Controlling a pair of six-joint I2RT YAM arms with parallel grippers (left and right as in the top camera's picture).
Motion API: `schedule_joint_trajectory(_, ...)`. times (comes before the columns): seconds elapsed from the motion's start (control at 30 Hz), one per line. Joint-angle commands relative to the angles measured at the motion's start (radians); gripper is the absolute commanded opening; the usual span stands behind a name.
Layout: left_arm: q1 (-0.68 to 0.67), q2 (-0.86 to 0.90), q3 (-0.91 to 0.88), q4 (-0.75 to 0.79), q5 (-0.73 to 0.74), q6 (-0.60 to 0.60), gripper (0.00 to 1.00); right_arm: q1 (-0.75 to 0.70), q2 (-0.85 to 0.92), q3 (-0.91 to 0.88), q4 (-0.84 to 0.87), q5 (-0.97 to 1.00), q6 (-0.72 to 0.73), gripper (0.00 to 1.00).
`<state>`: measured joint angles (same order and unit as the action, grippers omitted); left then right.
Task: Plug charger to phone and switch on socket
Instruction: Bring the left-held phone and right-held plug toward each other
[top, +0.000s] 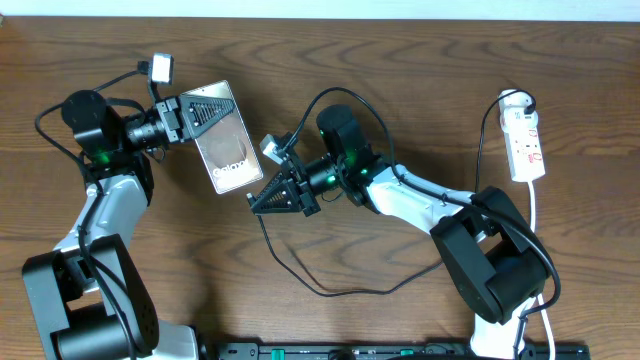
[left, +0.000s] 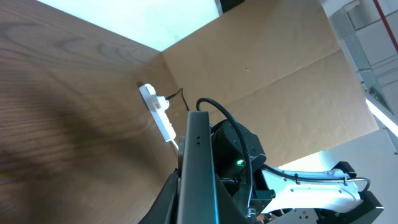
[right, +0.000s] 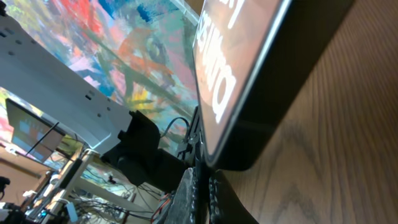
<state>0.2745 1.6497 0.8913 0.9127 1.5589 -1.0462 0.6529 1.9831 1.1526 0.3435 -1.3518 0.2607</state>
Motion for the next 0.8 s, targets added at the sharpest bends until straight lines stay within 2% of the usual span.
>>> schedule_joint_trajectory(0.0, -0.001, -0.004, 0.000, 0.005, 0.012, 0.006, 0.07, -0.003, -0.008, 0.005, 0.009, 0.008, 0.004, 0.01)
schedule_joint_trajectory(0.3, -0.001, -0.004, 0.000, 0.005, 0.012, 0.026, 0.07, -0.003, -0.008, 0.005, 0.092, 0.006, 0.065, 0.01)
schedule_joint_trajectory(0.77, -0.034, -0.004, 0.000, 0.005, 0.011, 0.033, 0.07, -0.001, -0.008, 0.005, 0.094, 0.026, 0.092, 0.01)
